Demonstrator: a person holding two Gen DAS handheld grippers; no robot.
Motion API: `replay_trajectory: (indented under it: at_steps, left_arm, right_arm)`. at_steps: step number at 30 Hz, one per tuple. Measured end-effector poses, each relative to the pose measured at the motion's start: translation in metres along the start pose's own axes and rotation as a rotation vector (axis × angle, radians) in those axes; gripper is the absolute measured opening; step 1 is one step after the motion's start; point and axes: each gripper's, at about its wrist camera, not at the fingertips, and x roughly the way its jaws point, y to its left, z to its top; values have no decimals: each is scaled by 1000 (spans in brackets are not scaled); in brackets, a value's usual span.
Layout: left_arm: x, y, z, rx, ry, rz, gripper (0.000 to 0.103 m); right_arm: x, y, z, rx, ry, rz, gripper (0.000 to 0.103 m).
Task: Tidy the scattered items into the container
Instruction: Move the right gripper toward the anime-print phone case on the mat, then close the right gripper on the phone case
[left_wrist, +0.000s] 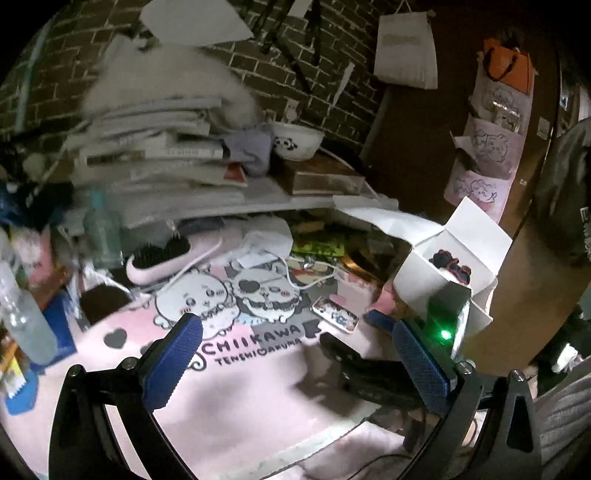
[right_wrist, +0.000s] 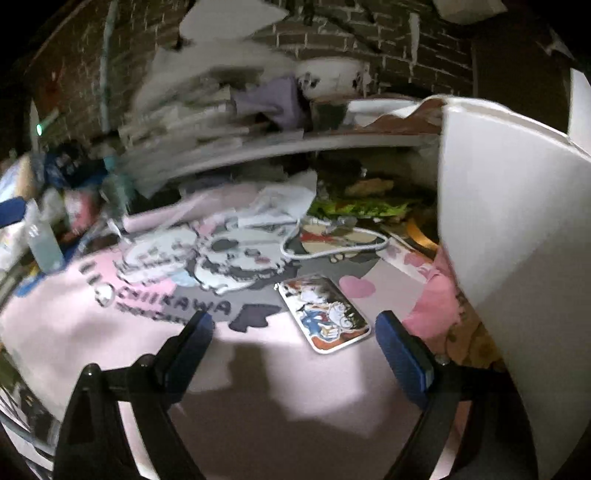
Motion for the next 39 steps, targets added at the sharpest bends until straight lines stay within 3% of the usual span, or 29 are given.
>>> replay_trajectory:
  at_steps: [10,19,26,29,37,39]
  left_arm:
    - [4,9,-7,-11,-25,-22,103]
    - [6,21,-14,-49,-31,-19,103]
    - [5,24,-14,-53,-35,-17,103]
    - [5,24,-15,-54,-36,-16,103]
    - [4,22,-15,-51,-31,-21,103]
    - [3,20,-15,-48,-32,-19,103]
  right_arm:
    - [24,-2,16,44,124,2,88]
    - [35,-2,23,42,156,-13,90]
    - [30,15,20,-29,146,84,89]
    - [29,16,21,-32,121,62,89]
    - [41,3,24,29,173,73,89]
    - [40,4,23,17,164,82,81]
